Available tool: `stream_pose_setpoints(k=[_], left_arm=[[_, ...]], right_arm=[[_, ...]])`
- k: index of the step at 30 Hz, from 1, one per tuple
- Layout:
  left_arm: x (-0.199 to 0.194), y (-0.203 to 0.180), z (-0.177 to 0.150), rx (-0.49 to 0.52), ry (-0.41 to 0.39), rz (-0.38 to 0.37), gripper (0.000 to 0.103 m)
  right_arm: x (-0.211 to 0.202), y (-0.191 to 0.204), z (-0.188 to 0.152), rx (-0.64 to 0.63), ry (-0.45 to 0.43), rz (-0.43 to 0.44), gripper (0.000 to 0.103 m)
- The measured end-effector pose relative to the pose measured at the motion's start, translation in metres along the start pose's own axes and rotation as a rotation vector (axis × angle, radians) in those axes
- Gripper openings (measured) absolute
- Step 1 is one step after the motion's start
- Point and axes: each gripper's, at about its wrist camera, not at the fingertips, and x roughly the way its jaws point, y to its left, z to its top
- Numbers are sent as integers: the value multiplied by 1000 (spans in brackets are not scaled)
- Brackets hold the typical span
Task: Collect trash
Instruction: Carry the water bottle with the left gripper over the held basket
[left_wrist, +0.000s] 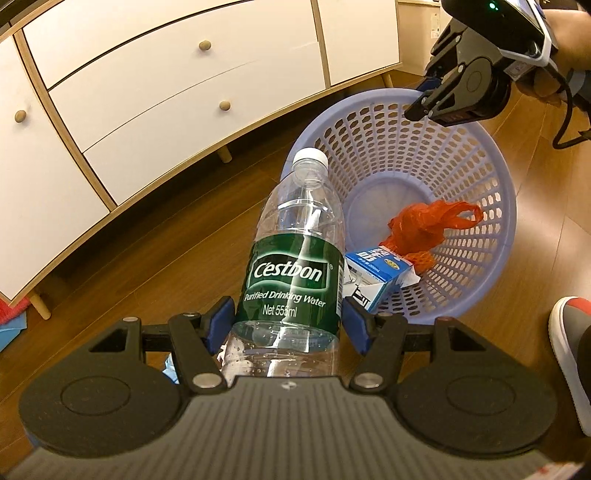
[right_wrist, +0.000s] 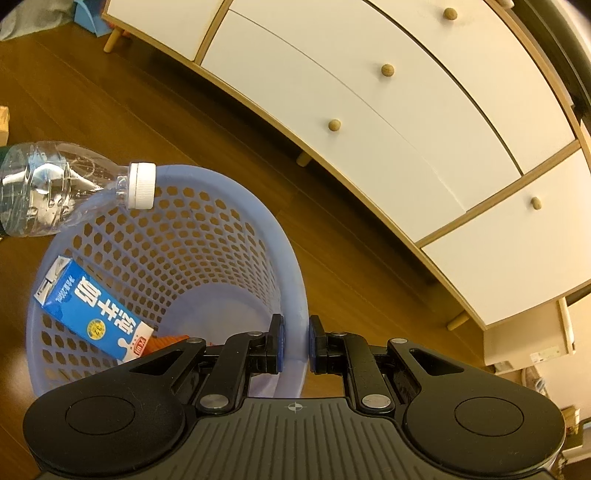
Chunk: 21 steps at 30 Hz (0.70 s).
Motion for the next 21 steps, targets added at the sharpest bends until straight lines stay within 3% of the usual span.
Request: stream_pose_setpoints(k=[10, 21], left_arm=[[7, -5, -1, 18, 8, -14, 59], [15, -8, 3, 28, 9, -24, 60]], right_arm=[[2, 12, -8, -106, 8, -60, 12], [0, 6, -10, -78, 4, -32, 12]])
